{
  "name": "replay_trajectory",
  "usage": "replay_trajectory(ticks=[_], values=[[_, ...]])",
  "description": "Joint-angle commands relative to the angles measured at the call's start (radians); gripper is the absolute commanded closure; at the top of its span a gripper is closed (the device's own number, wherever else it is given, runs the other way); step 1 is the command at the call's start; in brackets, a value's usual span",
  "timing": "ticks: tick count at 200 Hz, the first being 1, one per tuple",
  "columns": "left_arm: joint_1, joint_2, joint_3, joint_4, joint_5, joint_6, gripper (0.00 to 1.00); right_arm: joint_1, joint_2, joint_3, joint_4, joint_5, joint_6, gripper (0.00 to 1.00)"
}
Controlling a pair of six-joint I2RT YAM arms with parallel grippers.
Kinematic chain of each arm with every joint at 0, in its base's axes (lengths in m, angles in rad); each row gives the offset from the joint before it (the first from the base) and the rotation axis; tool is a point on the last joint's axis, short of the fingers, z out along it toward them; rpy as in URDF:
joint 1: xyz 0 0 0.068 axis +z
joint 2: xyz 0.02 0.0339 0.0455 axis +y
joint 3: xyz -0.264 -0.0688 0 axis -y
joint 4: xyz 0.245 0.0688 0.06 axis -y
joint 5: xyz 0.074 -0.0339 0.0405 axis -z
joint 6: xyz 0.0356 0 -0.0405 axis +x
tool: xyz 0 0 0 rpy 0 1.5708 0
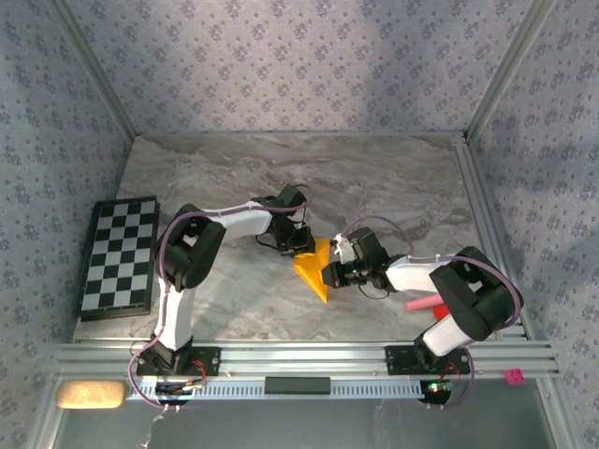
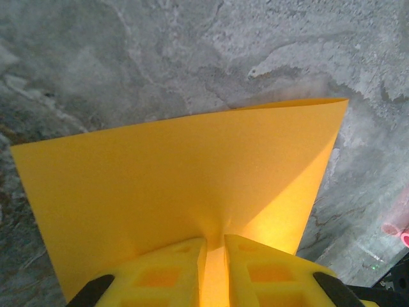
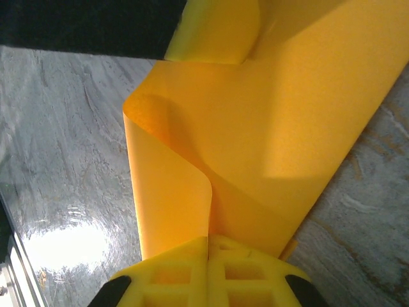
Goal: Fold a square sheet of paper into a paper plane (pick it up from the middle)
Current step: Third fold the triangle at the center of the table.
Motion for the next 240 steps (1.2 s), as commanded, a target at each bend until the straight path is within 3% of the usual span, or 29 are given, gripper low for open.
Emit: replay_trajectory(ticks=[1,240], values=[[0.000,0.041,-0.003,-0.064,-0.054,0.013,0.82,0.005,0.010,0.026,-0.008,0.012,0.008,0.94],[0.001,0.039,-0.012,-0.057,-0.052,0.012,0.82,0.018,0.025,0.038,-0.054,0.042,-0.008,0.95]])
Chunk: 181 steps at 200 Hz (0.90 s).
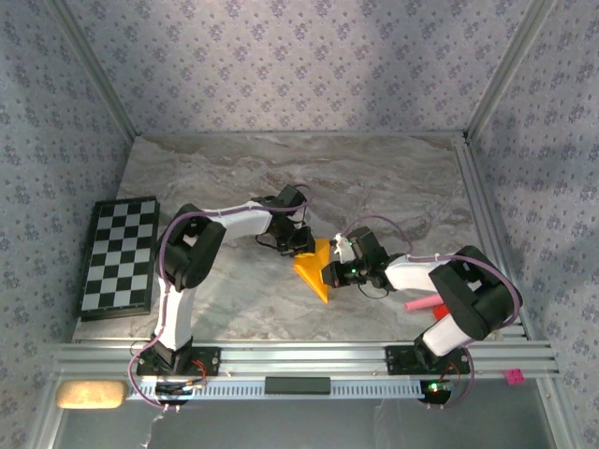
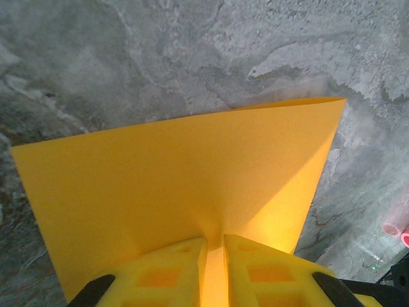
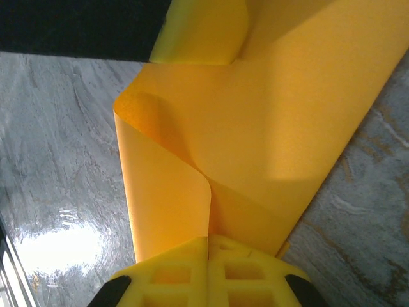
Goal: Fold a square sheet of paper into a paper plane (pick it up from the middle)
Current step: Third fold the triangle at the center of the table.
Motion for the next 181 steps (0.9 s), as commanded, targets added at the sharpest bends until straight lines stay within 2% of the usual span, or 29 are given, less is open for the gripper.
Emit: replay_trajectory(ticks=[1,181], values=[[0.000,0.039,-0.011,-0.056,-0.052,0.011,0.82,0.011,0.017,0.024,-0.031,0.021,-0.008,0.95],[0.006,0.012,0.001,-0.064,-0.090,0.008,0.82,0.021,0.005,0.000,-0.031,0.050,-0.005,0.95]])
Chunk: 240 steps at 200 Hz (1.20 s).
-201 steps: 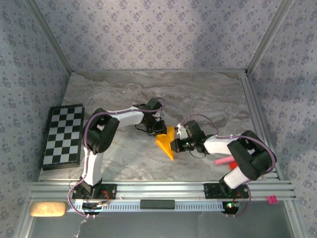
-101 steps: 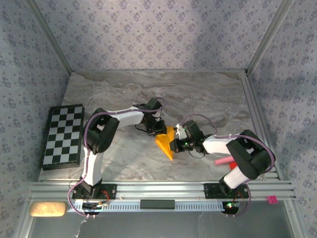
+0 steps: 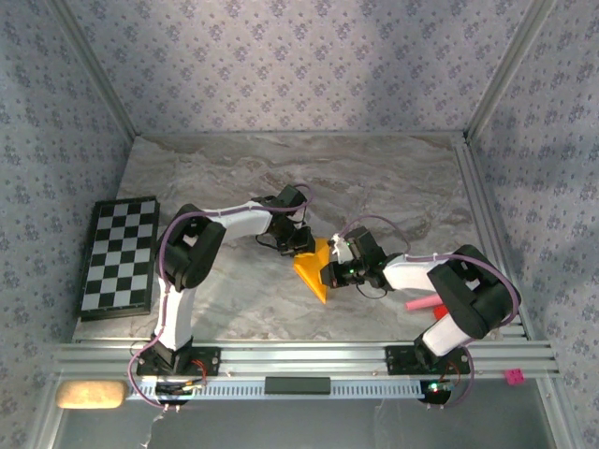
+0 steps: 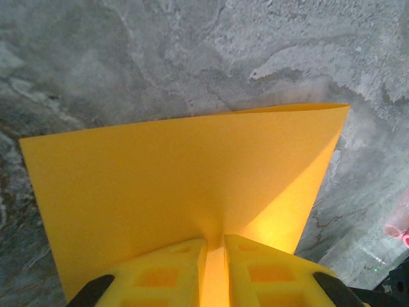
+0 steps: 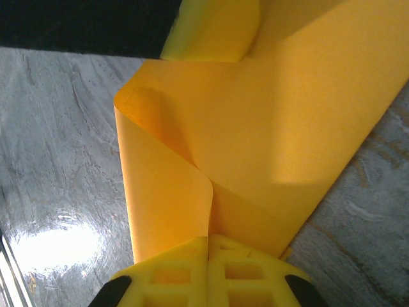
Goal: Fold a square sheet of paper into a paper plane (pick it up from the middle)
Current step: Third fold the triangle at the center of the table.
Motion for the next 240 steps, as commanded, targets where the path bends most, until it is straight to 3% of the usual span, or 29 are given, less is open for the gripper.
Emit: replay_trajectory(ticks=[1,109,176,240], values=[[0.006,0.013,0.000,-0.063,-0.080,0.008,0.82,0.006,-0.004,-0.011,-0.025,0.036,-0.005,0.95],[0.008,-0.002,-0.013,-0.043,-0.080,-0.006,0.81,0.005,0.009,-0.020,-0.005,0.032,-0.003,0.95],[0.020,-0.165,-0.041,0.021,-0.144,-0.052,0.68,-0.013,0.021,-0.015,0.001,0.019,-0.013,0.95],[0.018,-0.278,-0.194,0.138,-0.062,-0.143,0.69,-0.013,0.031,0.005,0.003,-0.008,-0.015,0.95]])
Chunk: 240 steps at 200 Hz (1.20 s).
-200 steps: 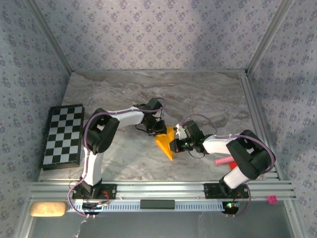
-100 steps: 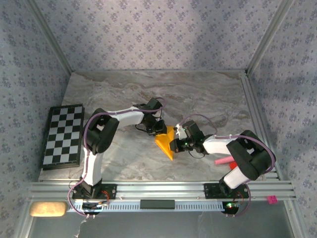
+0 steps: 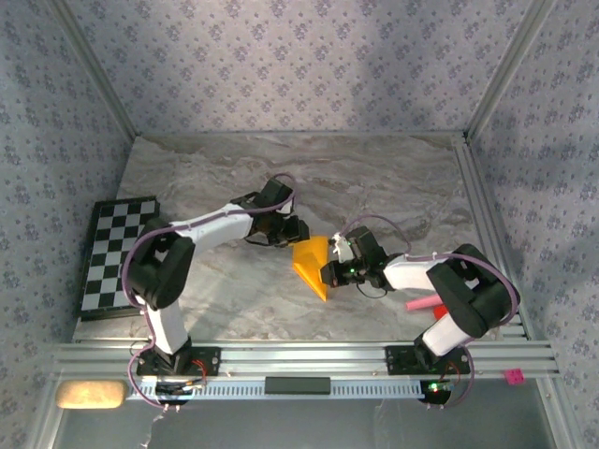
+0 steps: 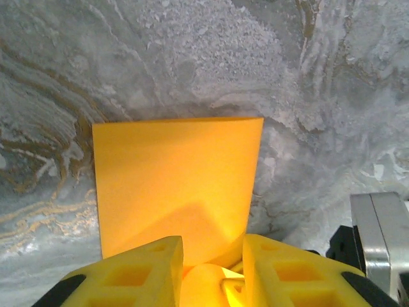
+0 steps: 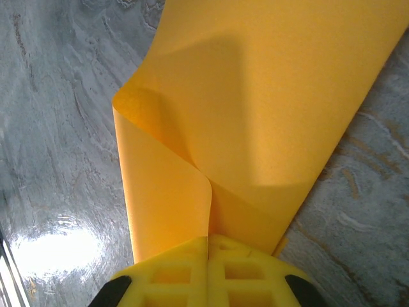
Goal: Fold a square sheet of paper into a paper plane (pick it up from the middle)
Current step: Third fold the triangle at the center of the table.
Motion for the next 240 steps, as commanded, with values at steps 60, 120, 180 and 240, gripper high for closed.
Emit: replay_trajectory(ticks=[60,120,180,240], values=[[-0.023,-0.095,-0.133,0.098,0.060,-0.097,0.81,-0.002,0.026,0.018,-0.036,-0.002,-0.014,0.95],[-0.069,-0.147,-0.391,0.555,0.171,-0.389,0.95,-0.002,0.027,0.015,-0.043,0.010,-0.011,0.95],[-0.113,-0.114,-0.459,0.635,0.129,-0.432,0.97,-0.001,0.028,0.016,-0.044,0.013,-0.008,0.95],[-0.115,-0.066,-0.456,0.620,0.122,-0.405,0.97,-0.002,0.027,0.019,-0.049,0.014,-0.008,0.95]])
